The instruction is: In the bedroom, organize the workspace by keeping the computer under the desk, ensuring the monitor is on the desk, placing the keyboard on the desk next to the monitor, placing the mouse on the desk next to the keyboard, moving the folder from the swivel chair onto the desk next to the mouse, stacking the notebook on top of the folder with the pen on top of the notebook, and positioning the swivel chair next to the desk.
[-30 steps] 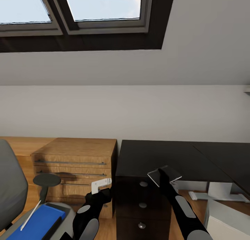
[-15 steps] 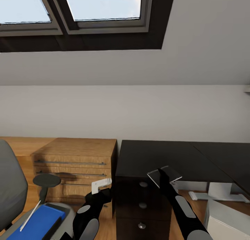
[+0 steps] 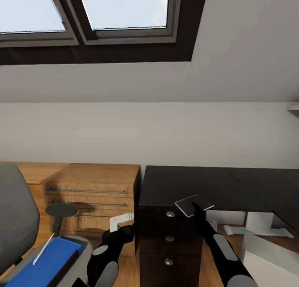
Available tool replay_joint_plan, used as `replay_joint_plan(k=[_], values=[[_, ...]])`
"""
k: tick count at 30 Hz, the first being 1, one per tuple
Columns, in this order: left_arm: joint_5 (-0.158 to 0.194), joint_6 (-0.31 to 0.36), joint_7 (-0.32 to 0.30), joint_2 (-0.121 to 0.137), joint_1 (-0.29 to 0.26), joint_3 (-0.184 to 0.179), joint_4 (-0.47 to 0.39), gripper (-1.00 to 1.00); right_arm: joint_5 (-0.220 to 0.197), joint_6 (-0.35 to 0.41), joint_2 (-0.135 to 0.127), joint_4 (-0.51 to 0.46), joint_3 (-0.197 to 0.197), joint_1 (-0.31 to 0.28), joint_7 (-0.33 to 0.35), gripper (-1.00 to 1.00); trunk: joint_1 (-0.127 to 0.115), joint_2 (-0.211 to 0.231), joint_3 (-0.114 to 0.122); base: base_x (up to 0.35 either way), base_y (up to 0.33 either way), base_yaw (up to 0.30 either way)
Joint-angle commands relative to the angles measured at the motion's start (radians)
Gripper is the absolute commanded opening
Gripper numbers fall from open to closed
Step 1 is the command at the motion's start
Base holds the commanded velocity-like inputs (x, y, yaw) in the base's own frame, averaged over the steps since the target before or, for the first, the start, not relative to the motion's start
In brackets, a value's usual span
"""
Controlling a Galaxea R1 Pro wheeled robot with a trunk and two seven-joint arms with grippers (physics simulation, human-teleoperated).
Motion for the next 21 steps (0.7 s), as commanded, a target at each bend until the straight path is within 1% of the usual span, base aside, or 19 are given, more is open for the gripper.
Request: replay_joint_plan(k=[1,9,15,19,21], values=[[0.007,0.002,0.008,0.0,-0.001,-0.001,-0.001,1.0,-0.006,0.008,-0.001,0.0,-0.007,-0.001,-0.002,1.0,0.0,-0.001,-0.001,-0.003,0.0,0.0],[0.008,0.002,0.008,0.0,-0.001,-0.001,-0.001,1.0,-0.008,0.001,-0.008,-0.001,-0.012,-0.001,-0.009,1.0,0.0,-0.001,-0.001,-0.001,0.0,0.0],[0.008,0.002,0.008,0.0,-0.001,-0.001,-0.001,1.0,-0.009,-0.037,-0.012,-0.001,-0.017,-0.001,-0.01,1.0,0.0,-0.001,-0.001,0.0,0.0,0.0],[0.009,0.002,0.008,0.0,0.0,-0.001,-0.001,1.0,-0.011,-0.057,-0.025,-0.001,-0.018,-0.001,-0.009,1.0,0.0,-0.001,-0.001,0.0,0.0,0.0],[0.009,0.002,0.008,0.0,0.0,-0.001,-0.001,1.0,-0.011,-0.069,-0.026,-0.001,-0.02,-0.001,-0.009,1.0,0.0,-0.001,-0.001,0.0,0.0,0.0]])
